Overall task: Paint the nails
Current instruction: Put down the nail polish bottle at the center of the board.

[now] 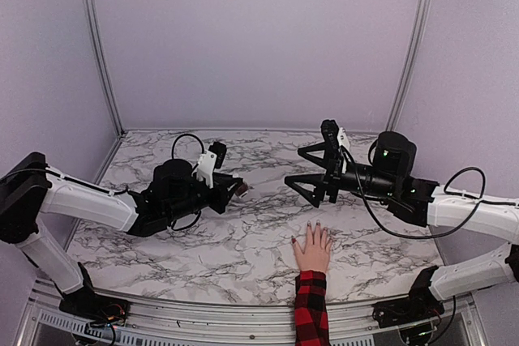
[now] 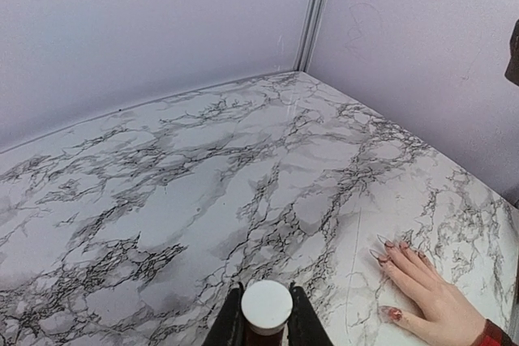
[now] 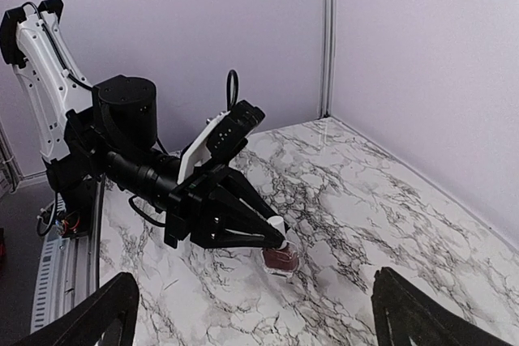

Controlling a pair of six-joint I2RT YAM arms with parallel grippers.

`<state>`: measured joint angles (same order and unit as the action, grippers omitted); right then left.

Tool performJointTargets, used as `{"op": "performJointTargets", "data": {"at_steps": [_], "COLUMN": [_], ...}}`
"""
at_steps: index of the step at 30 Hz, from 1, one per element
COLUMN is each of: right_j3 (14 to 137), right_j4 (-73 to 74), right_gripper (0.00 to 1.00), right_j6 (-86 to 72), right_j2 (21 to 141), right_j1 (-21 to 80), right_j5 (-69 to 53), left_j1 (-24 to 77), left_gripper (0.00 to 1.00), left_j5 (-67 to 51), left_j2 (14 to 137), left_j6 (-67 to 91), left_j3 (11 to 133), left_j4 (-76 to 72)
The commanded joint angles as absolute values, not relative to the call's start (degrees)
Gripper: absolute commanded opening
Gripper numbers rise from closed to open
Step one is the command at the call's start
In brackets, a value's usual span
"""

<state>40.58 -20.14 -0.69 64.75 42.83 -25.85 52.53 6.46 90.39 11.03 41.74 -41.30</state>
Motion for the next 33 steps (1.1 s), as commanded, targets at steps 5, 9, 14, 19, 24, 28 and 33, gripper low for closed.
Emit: {"op": "performJointTargets", "data": {"at_steps": [5,9,14,19,24,28,33], "right_j3": [41.0,41.0,40.5,40.7,41.0,41.0,40.7], "right_j4": [-20.7,-20.4,-21.0,-21.2,-20.7,-20.8,-20.9], "right_gripper": [0.99,0.99,0.99,0.99,0.98,0.99,0.98], "right_j6": [-0.8,-0.5,-0.8,-0.8,-0.8,-0.9,-1.0], "right_j2": [64.2,64.4,64.5,64.7,64.6,64.7,64.7], "right_j1": [42.5,42.5,42.5,42.5,42.5,42.5,42.5], "right_j5": [-24.5,-24.3,-24.3,-24.3,-24.1,-24.1,-24.3], "left_j1": [52.4,52.5,52.7,53.0,53.2,53.4,53.6], "left_gripper": [0.0,0.0,0.0,0.0,0.0,0.0,0.0], "left_j5": [10.6,11.7,12.8,14.2,15.0,16.2,16.6], "left_j2": [98.4,102.1,105.1,107.6,109.6,110.9,112.5], "left_j6": [13.1,12.8,13.0,12.6,12.6,12.1,11.5], "left_j3": [41.5,42.2,42.4,42.6,42.8,43.0,43.5], "left_j4": [-53.5,-54.5,-55.3,-55.8,-56.3,-56.7,-56.9]}}
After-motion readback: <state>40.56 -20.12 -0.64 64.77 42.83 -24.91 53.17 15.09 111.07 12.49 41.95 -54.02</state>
